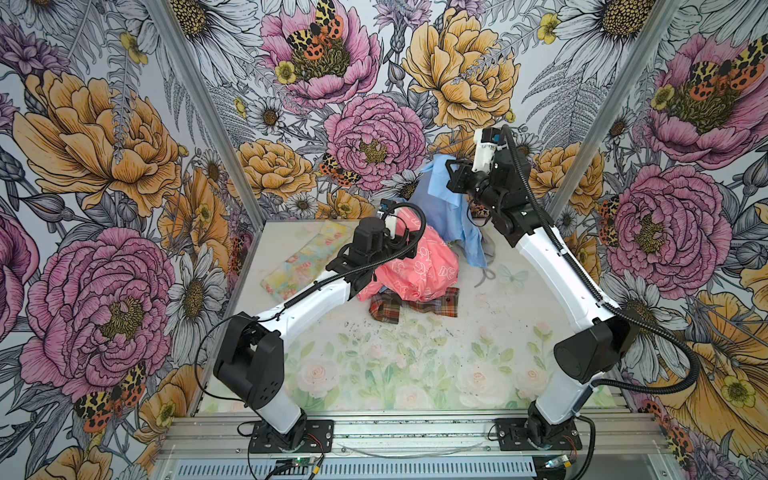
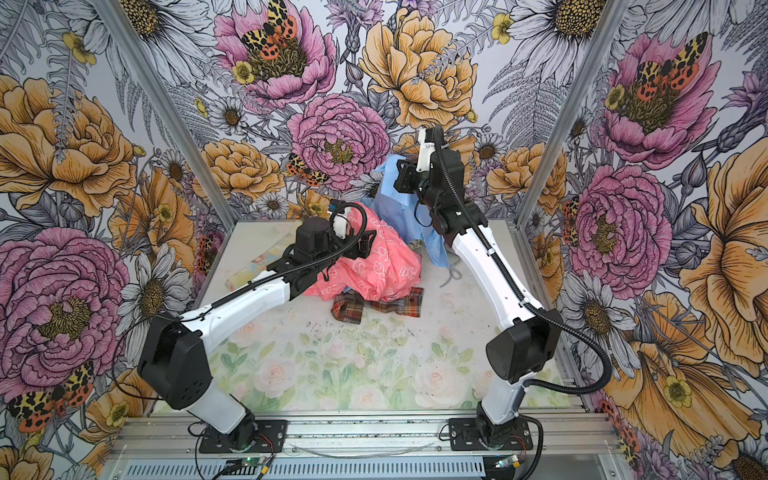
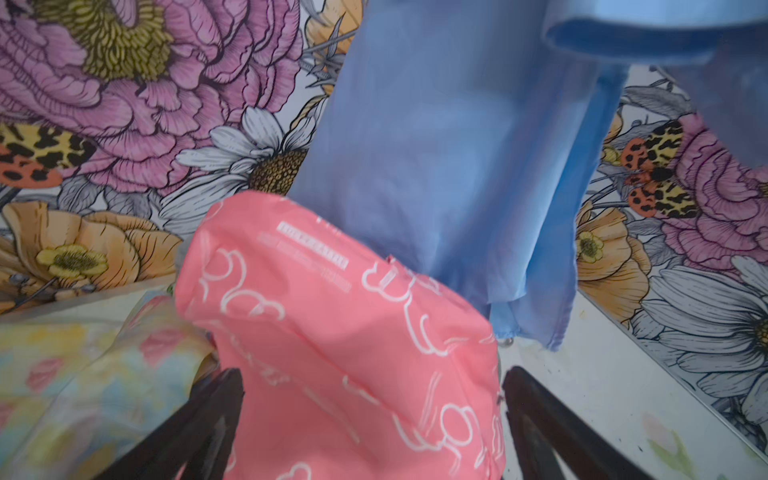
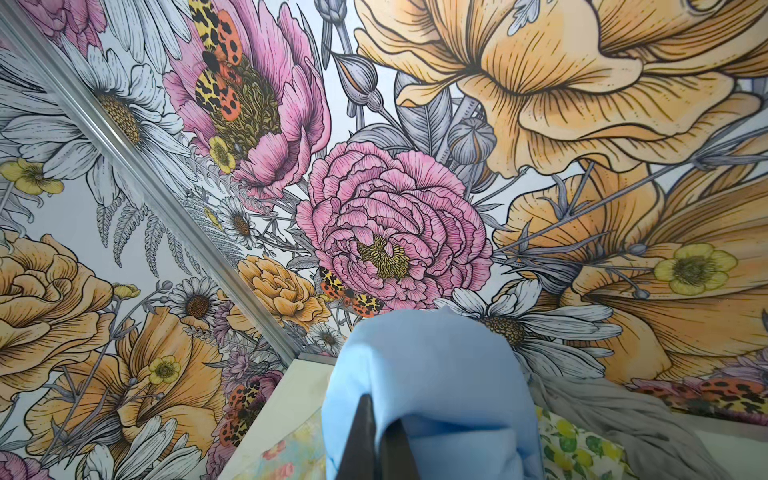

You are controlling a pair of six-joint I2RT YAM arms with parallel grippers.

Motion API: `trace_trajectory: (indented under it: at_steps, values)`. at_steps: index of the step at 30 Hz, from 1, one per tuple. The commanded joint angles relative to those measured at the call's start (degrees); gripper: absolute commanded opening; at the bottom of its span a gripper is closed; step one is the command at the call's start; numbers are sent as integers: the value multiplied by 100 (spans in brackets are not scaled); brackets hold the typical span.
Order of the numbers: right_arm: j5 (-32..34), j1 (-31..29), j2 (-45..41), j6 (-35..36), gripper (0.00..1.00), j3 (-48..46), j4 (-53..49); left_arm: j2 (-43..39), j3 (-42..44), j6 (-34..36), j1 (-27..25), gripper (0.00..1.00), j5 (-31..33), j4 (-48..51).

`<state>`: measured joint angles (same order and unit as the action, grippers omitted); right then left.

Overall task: Pick out a specific cloth from the pile
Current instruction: 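Raise the blue shirt high with the right gripper, pulling it free of the pile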

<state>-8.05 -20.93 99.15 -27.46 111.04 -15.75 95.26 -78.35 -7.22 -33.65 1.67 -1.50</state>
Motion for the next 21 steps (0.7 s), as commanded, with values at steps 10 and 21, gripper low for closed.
trace_trajectory:
  at_steps: [10, 21]
  values:
    - [-473, 241, -315, -1059, 0, 697, 197, 1416, -1887, 515, -18, 99, -1099, -248]
    - [-949, 630, -375, -2288, 0, 382, 588, 3100, -3400, -66, -15, 41, -1859, -1259]
